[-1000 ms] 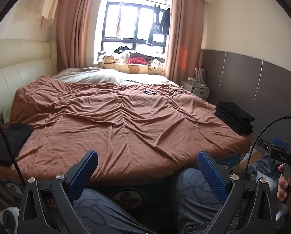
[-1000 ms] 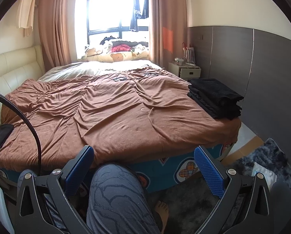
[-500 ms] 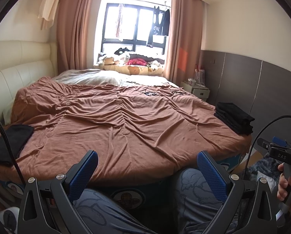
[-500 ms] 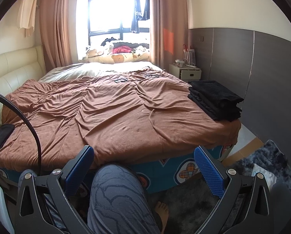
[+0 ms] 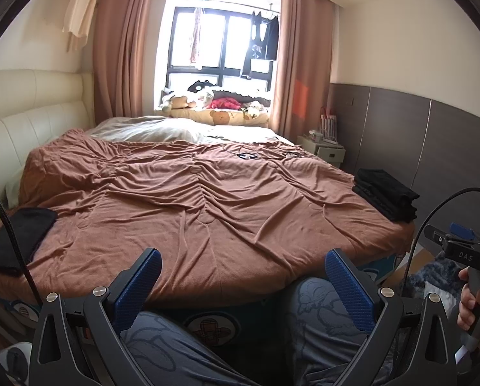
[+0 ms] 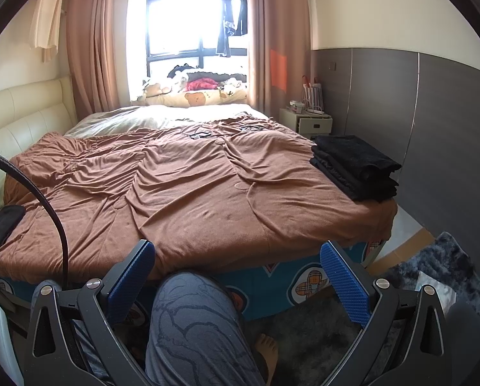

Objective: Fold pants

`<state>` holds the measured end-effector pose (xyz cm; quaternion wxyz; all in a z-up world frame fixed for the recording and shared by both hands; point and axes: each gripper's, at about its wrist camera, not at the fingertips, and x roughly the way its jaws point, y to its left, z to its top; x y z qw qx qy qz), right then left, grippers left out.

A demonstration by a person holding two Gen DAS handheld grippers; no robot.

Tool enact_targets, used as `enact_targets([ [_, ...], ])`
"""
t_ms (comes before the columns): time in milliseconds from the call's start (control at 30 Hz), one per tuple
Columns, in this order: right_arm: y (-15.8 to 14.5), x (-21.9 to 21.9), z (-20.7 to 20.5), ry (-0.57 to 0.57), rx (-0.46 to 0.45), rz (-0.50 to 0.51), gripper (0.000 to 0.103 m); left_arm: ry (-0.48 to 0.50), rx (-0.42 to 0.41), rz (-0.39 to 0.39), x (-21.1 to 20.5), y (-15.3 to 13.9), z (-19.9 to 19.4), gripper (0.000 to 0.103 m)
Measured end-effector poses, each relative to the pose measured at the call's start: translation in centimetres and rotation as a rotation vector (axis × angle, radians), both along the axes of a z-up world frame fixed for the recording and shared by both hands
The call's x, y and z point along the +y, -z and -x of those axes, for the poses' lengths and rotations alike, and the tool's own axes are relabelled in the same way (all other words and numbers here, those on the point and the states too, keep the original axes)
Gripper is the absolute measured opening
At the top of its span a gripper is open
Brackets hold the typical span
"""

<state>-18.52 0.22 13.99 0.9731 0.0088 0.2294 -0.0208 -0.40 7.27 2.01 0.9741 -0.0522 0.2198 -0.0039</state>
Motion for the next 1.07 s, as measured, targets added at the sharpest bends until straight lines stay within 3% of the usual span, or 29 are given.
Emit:
enact_targets([
  [733,0.1,0.1,0.8,0.003,-0.025,0.032,0.103,0.005,-0.004,-0.004,-0.8,-0.4,0.4,0.103],
  [1067,-0.2,-0.6,2.5,-0.009,-0.047,0.035,0.103,0.003,-0.034,-0.002,-1.5,-0.7,2.4,0.103],
])
